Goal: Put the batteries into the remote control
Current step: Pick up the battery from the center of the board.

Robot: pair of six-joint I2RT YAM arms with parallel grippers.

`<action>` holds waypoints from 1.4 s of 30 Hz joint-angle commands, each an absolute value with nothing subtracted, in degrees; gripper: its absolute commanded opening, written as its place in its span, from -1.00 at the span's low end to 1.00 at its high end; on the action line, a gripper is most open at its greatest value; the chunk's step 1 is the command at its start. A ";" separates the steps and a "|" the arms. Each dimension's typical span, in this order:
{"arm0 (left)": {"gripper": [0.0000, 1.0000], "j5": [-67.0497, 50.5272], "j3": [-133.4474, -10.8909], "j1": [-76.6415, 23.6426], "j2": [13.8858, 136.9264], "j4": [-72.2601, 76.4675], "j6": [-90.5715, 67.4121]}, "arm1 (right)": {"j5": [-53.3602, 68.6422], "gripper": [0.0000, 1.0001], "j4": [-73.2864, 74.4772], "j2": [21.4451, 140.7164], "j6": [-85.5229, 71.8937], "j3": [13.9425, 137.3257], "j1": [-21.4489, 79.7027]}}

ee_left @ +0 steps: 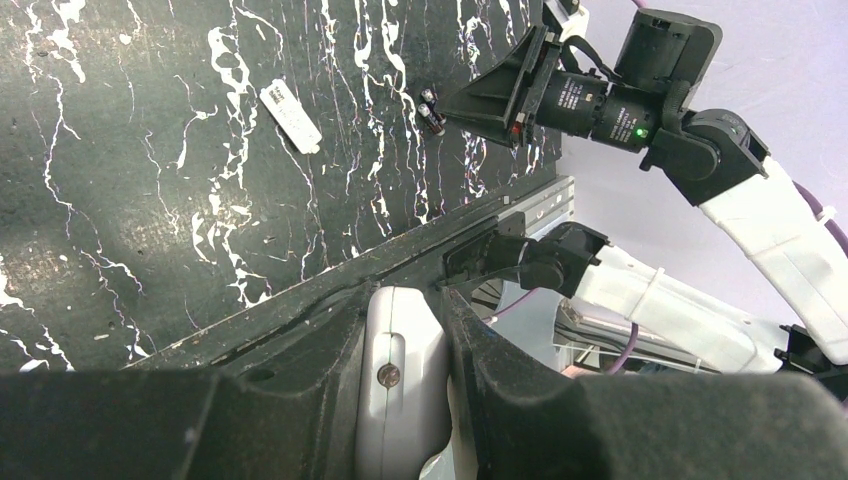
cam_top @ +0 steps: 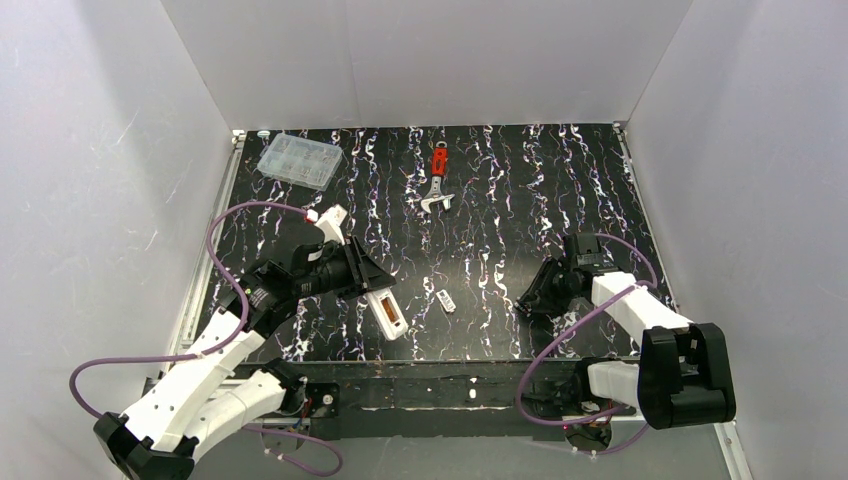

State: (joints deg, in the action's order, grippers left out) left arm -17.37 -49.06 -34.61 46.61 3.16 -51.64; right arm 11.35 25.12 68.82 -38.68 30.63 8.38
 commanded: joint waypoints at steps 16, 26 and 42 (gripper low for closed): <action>-1.00 -19.03 -47.98 -34.28 46.23 4.64 -52.56 | 13.97 -0.20 21.86 68.83 -40.60 28.82 10.84; -1.00 -18.72 -47.81 -34.28 45.85 4.23 -52.56 | 14.20 -0.27 20.20 71.41 -41.44 29.42 13.29; -1.00 -18.37 -47.80 -34.34 45.64 3.96 -52.56 | 12.36 -0.32 16.23 78.90 -45.85 33.70 23.01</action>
State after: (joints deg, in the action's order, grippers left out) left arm -17.39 -48.36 -34.61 46.59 4.38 -52.53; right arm 15.11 16.75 76.31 -44.91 32.12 20.97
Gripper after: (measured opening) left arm 0.253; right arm 0.342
